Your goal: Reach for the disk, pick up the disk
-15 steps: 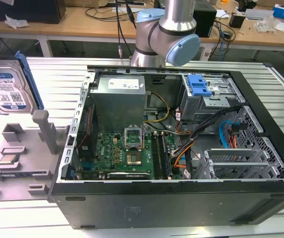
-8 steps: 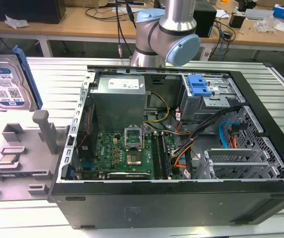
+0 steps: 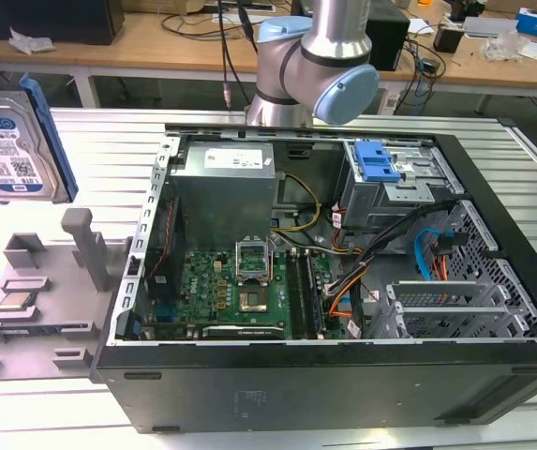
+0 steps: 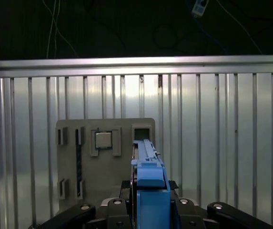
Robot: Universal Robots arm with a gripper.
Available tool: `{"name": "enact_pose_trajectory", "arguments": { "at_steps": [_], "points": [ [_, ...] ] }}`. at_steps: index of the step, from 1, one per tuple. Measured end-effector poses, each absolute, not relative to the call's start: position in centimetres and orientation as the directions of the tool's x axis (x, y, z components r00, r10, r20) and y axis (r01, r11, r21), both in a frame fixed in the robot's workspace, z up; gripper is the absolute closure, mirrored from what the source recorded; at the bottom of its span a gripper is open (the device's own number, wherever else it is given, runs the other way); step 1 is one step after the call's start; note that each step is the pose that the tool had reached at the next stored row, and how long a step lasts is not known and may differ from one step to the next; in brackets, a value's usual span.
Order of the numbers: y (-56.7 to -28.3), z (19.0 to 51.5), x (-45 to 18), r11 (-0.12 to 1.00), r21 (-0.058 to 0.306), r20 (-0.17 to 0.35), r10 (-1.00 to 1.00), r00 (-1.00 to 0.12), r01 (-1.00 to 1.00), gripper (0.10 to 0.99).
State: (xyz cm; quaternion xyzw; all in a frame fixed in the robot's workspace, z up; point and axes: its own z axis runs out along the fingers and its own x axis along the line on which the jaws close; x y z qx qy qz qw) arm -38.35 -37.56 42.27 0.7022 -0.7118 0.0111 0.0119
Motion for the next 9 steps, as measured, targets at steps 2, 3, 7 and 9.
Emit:
{"name": "enact_pose_trajectory", "arguments": {
  "at_steps": [2,3,7,9],
  "points": [
    [-37.6,42.6,-38.3,0.014,0.001,0.033,-0.999,-0.013,-1.000,0.722],
    [-37.6,42.7,-38.3,0.014,0.001,0.033,-0.999,-0.013,-1.000,0.722],
    [-37.6,43.3,-38.3,0.013,0.001,0.033,-0.999,-0.013,-1.000,0.722],
    [-37.6,43.6,-38.3,0.013,0.001,0.033,-0.999,-0.013,-1.000,0.722]
  ]
}}
